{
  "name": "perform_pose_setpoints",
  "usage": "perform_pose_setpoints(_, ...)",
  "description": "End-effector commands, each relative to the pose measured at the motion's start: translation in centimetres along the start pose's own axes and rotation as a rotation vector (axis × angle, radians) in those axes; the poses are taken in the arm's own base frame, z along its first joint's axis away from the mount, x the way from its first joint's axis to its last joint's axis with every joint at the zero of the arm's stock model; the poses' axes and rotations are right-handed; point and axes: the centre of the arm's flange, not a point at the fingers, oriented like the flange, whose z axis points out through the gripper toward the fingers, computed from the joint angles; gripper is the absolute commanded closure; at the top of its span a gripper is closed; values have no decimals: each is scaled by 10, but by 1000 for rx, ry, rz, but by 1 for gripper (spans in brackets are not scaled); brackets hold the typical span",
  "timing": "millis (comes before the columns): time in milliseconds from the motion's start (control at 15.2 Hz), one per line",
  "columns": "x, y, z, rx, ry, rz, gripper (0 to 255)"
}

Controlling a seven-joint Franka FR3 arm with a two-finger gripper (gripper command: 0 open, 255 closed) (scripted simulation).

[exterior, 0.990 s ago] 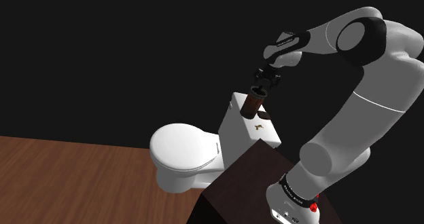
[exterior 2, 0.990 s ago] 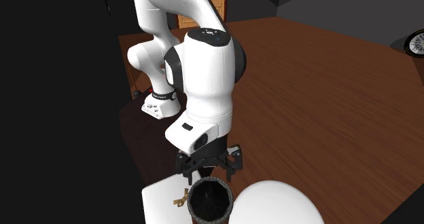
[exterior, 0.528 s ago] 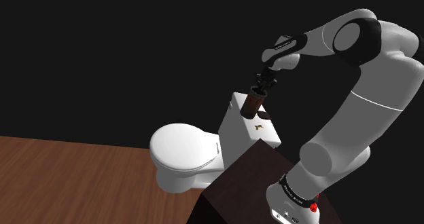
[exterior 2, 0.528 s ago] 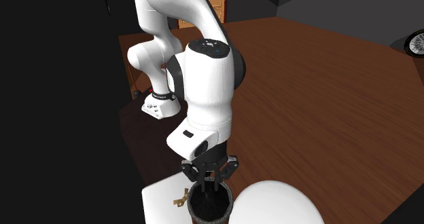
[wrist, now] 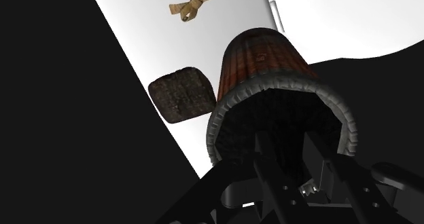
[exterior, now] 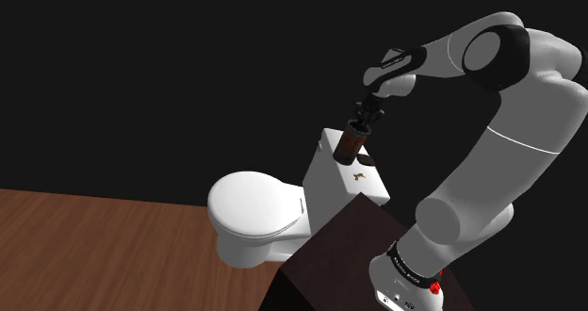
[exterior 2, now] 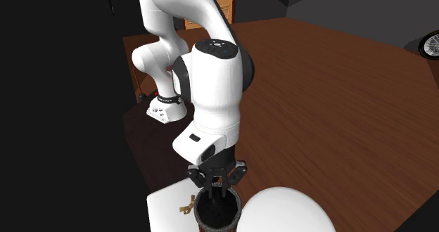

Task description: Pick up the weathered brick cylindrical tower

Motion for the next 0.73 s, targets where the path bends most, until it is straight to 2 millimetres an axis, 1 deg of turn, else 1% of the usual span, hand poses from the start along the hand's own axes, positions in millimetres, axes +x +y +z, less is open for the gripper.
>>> perform_pose_setpoints(0,1,0,-8,0,0,0,255)
perform_pose_setpoints(660,10,1,-60,0,0,0,255)
